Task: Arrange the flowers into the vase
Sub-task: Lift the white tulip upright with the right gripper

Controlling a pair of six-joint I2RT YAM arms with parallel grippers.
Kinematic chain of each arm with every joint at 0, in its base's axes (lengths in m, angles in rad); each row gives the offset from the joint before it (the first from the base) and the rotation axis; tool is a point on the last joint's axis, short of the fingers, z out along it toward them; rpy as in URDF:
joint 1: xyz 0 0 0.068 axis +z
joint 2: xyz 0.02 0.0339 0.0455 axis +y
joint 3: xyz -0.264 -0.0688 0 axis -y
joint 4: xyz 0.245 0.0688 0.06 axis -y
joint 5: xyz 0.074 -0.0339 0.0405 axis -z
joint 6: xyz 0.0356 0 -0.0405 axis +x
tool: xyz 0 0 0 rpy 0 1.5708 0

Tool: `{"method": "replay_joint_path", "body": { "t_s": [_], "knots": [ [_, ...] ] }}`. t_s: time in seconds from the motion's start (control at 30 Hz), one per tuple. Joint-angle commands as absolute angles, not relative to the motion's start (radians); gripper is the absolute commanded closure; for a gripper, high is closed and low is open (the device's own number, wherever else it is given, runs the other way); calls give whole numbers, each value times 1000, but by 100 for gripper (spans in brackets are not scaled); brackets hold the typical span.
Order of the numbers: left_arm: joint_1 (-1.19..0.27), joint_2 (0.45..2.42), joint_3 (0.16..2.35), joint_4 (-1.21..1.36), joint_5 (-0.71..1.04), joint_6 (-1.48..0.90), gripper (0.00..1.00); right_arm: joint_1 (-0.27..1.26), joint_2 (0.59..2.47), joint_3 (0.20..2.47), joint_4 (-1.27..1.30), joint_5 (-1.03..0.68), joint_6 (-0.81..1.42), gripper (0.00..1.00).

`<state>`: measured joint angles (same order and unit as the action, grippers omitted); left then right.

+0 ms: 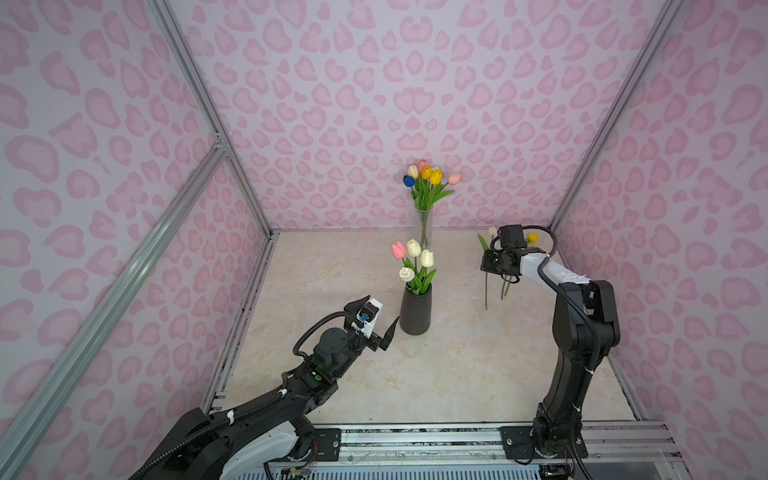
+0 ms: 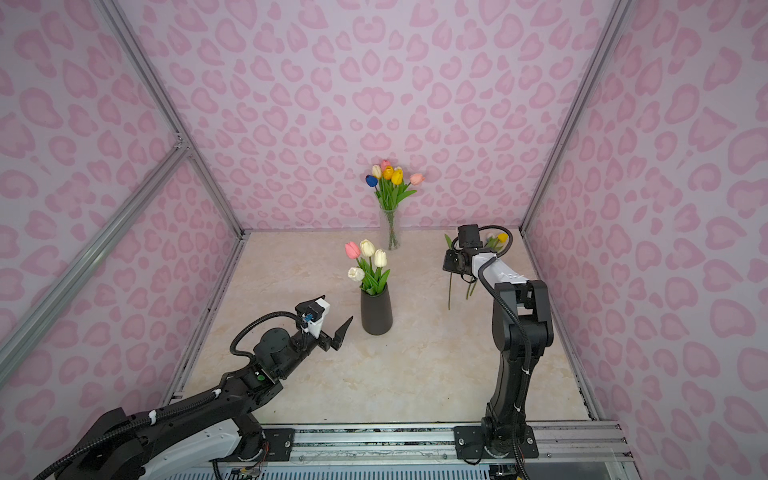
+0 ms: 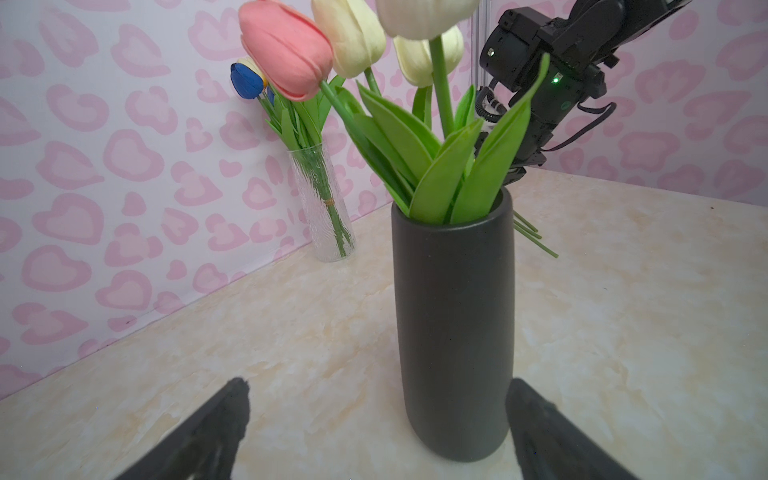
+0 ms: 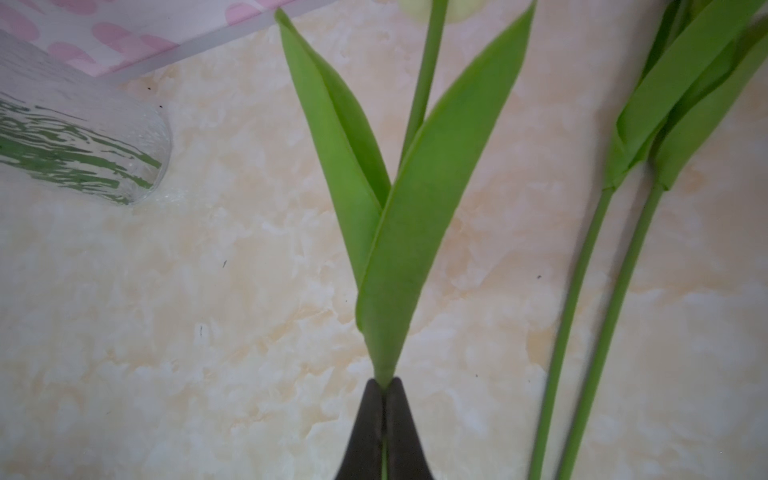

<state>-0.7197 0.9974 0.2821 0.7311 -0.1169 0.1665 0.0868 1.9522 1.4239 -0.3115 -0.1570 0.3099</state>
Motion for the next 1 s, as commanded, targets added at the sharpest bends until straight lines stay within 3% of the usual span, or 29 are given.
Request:
{"method": "replay_joint_path", "body": {
  "t_s": [0.0, 0.57, 0.97],
  "knots": [
    [-719, 993, 291, 753, -121, 175, 3, 93, 1891, 1356, -163, -155, 309, 100],
    [-719, 1028, 298, 758, -110, 178, 3, 271, 1409, 816, 703, -339, 169, 100],
    [-719, 1021, 288, 775, -109, 182, 3, 334, 1279, 814, 743, -354, 166, 100]
  ]
}}
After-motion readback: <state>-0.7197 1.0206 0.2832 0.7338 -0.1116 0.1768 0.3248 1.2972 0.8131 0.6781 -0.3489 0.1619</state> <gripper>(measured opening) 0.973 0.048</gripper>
